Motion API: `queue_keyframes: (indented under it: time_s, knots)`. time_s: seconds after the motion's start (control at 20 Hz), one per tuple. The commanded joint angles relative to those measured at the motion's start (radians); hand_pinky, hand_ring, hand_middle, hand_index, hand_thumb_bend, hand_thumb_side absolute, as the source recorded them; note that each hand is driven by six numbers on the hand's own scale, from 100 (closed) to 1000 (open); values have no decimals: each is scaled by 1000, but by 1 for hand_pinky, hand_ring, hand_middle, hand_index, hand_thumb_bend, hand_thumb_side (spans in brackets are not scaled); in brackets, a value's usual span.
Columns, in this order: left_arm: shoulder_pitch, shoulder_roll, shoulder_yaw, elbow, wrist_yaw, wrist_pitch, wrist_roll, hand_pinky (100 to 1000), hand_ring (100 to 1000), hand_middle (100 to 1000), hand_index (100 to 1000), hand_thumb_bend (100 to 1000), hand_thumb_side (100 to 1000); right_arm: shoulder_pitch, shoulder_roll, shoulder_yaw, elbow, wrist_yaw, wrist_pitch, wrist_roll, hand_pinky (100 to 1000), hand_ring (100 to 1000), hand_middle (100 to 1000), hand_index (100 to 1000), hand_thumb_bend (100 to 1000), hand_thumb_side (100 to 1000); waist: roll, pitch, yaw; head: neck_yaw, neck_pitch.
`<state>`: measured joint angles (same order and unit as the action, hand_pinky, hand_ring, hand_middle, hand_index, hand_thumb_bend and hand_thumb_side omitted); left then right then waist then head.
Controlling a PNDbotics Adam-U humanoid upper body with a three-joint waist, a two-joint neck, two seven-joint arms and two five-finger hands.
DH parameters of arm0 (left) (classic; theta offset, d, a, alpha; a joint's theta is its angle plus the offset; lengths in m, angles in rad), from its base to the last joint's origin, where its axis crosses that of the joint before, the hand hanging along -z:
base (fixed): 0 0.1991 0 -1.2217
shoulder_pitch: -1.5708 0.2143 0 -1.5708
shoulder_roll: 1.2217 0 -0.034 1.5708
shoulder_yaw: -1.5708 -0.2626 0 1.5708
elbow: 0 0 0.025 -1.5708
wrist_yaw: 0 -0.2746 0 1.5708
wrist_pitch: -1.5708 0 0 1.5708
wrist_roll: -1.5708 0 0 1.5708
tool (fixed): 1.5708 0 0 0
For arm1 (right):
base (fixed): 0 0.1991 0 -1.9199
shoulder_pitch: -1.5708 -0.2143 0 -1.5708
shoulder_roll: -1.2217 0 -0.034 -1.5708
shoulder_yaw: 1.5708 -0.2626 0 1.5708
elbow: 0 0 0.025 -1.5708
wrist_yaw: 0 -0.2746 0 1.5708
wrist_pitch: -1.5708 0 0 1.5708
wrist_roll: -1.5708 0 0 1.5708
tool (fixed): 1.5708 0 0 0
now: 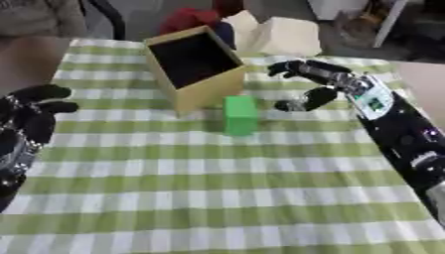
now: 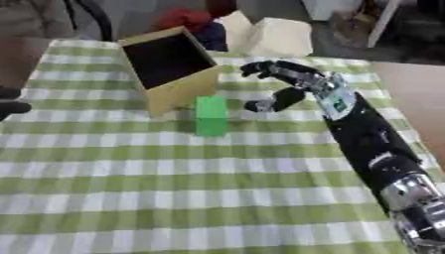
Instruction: Pick up objects on the table and place them in the box.
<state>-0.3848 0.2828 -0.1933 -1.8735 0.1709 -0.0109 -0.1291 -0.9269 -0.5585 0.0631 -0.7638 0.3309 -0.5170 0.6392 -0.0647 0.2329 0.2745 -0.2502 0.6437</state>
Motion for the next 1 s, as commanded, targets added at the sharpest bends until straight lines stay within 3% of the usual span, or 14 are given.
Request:
queue_keyframes:
  time_s: [0.05,0.45,1.0]
  knots:
    - [-9,21,7,-27,10,-5,0,960,748,735,808,324,489,-33,-6,7,-44,-17,-146,216,954,1000,885,980,436,447,4,-24,4,-9,-3]
    - [-12,18,16,-61,37,-10,12,949,738,722,807,334,471,-52,47,40,-84,32,-158,267,955,1000,889,973,459,459,5,-32,17,-27,2]
    - [-9,13,17,-52,31,-3,10,954,739,722,807,338,478,-30,96,64,-86,256,-219,238,949,1000,873,948,525,468,-2,-32,10,-24,6]
